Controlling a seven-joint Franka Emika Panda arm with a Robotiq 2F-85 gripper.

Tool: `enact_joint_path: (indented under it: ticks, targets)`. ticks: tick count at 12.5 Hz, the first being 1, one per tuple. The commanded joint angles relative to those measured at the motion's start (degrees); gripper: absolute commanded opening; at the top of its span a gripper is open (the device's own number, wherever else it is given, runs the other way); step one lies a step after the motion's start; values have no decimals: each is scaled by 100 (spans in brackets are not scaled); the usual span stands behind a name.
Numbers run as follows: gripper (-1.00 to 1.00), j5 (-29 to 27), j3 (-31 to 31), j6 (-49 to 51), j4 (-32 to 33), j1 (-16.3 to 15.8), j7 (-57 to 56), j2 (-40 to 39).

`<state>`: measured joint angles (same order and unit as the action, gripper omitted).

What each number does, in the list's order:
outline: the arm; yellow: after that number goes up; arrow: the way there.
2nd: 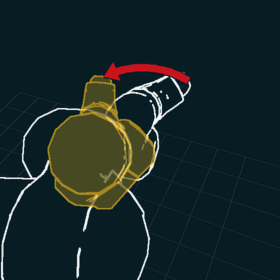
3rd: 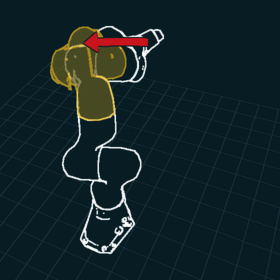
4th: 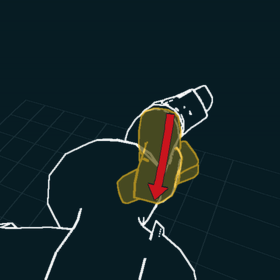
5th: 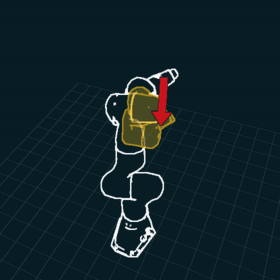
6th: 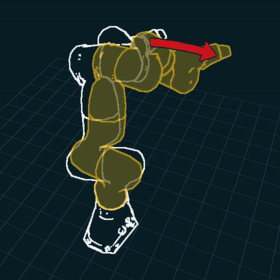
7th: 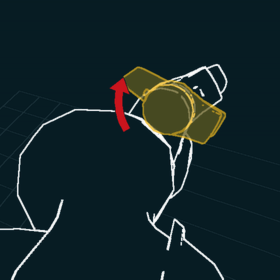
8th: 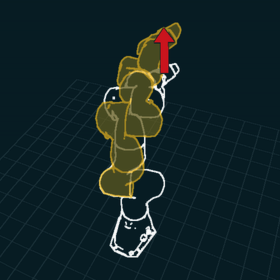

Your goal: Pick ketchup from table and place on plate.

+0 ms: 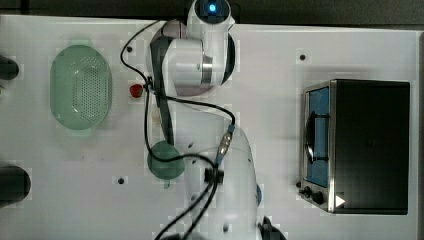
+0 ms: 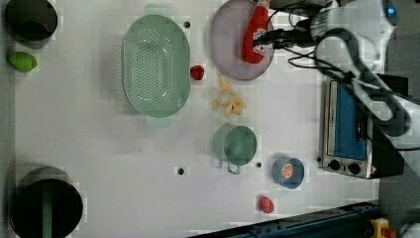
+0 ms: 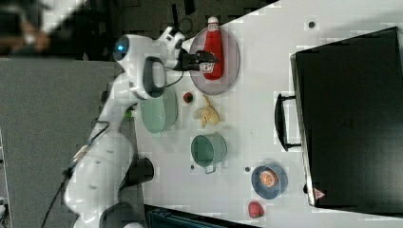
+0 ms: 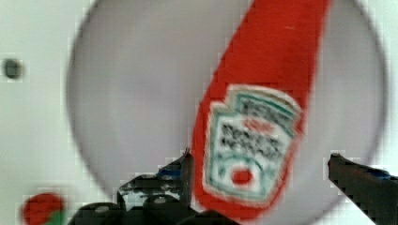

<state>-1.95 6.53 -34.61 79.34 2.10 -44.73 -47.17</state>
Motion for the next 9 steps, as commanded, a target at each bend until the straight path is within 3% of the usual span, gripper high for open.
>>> enact_joint_path:
  ticks: [1,5,9]
  targets:
    - [100,5,-58,743,-328,104,2070,1312]
    - [100,9,-106,2754,-299,172,4346,2414]
    - [100,23,-199,3551,115,177,4650,3503]
